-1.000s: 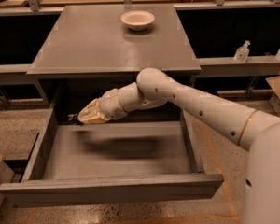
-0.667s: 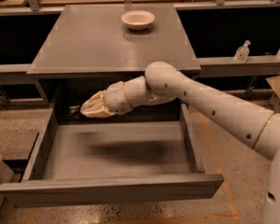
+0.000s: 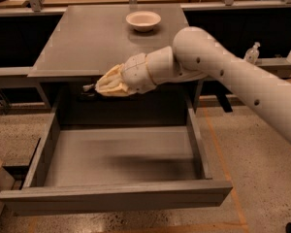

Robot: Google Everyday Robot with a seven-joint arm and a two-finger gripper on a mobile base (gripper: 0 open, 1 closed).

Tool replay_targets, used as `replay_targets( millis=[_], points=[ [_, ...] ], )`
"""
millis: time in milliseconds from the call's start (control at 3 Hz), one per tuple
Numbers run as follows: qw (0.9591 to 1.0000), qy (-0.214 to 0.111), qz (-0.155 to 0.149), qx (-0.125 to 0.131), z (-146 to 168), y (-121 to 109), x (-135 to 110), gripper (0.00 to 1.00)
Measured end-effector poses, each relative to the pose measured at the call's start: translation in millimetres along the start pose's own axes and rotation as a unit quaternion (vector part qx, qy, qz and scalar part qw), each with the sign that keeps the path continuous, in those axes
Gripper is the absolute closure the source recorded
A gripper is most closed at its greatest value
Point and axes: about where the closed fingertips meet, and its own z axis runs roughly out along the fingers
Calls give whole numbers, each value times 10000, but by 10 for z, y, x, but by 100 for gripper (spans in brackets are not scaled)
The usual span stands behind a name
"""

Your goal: Pick rxbar chocolate from top drawer and place on counter

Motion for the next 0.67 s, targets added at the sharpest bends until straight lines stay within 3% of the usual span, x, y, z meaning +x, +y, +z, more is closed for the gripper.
replay_targets(
  millis=[333, 667],
  points=[
    [9972, 354, -410, 520, -666, -426, -310, 100],
    [9961, 337, -483, 651, -765, -535, -393, 100]
  ],
)
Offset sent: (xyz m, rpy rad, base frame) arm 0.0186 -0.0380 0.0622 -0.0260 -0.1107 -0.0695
